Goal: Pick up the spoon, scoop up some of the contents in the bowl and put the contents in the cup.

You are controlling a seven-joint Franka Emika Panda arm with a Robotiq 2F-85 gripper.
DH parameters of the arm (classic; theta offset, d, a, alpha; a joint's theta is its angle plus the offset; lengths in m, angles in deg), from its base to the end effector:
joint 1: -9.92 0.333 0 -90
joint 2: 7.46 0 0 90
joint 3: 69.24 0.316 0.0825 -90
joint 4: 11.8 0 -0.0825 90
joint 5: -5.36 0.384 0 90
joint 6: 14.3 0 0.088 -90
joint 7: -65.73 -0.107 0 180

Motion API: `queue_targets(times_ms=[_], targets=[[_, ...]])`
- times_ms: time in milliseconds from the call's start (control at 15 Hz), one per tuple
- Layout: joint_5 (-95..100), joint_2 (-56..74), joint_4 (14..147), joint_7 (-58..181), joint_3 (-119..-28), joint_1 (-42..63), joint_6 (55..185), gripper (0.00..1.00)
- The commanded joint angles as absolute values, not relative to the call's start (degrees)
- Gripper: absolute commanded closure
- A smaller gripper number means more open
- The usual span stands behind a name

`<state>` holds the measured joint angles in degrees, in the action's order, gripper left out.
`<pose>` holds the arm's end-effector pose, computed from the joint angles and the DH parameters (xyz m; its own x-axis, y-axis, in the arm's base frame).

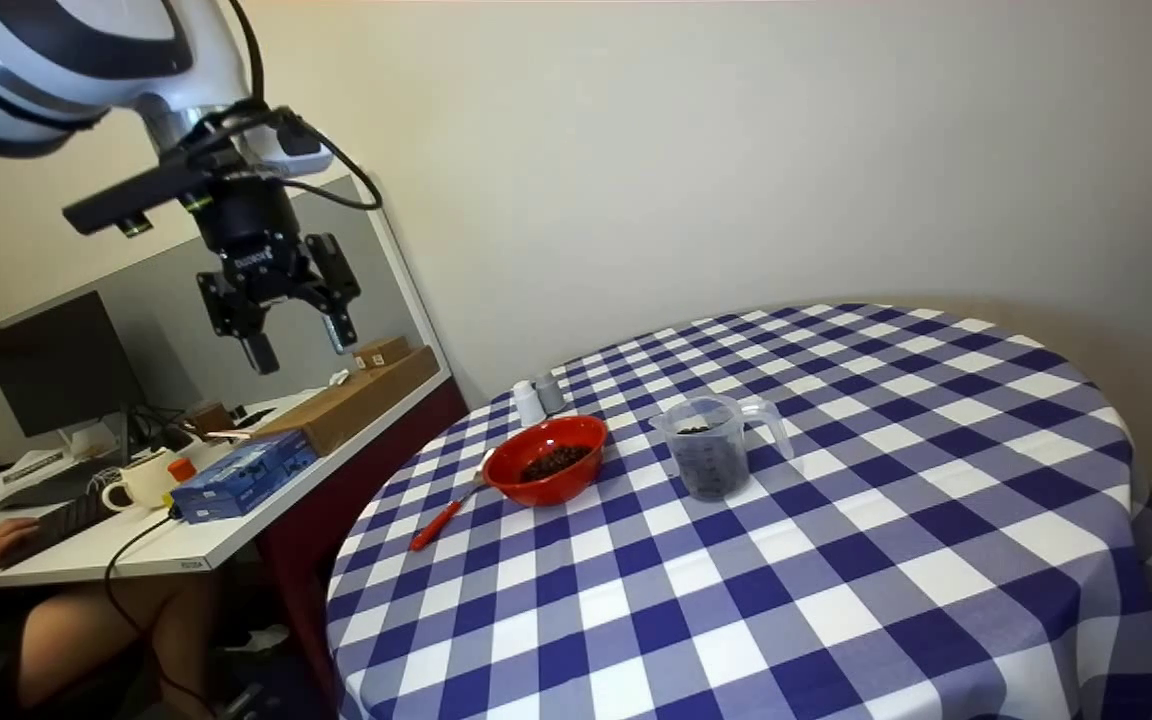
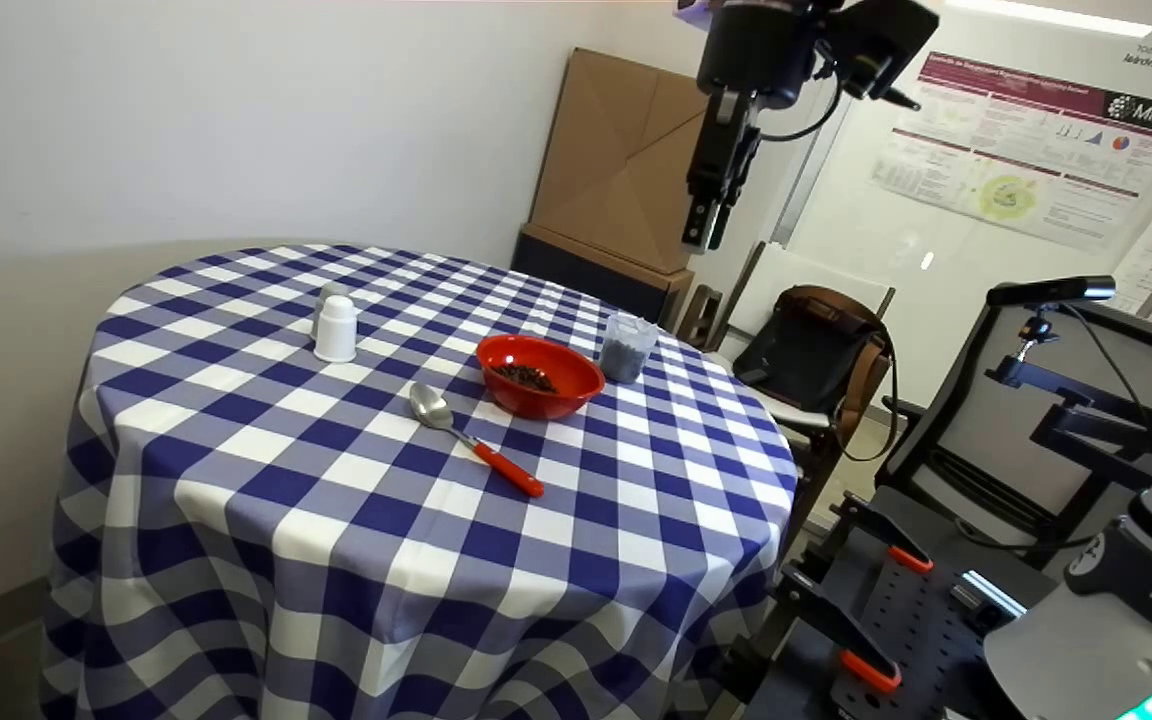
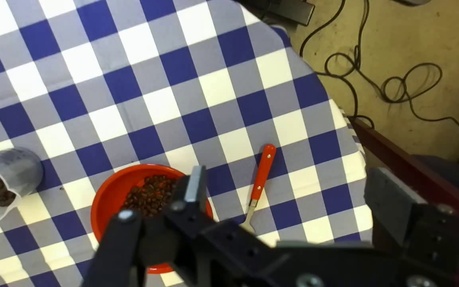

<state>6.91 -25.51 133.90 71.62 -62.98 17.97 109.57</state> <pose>0.4028 0.1031 0.3764 0.9438 0.3233 -0.0682 0.3244 -0.9459 0.0054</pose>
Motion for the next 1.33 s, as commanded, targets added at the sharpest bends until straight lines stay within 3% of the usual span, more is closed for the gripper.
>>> queue_targets(times_ms=[0, 1267], targets=[[4.9, -19.2, 134.9, 67.4, -61.8, 17.3, 120.2, 0.00], [2.1, 8.1, 125.6, 57.5, -62.5, 20.2, 134.1, 0.00]])
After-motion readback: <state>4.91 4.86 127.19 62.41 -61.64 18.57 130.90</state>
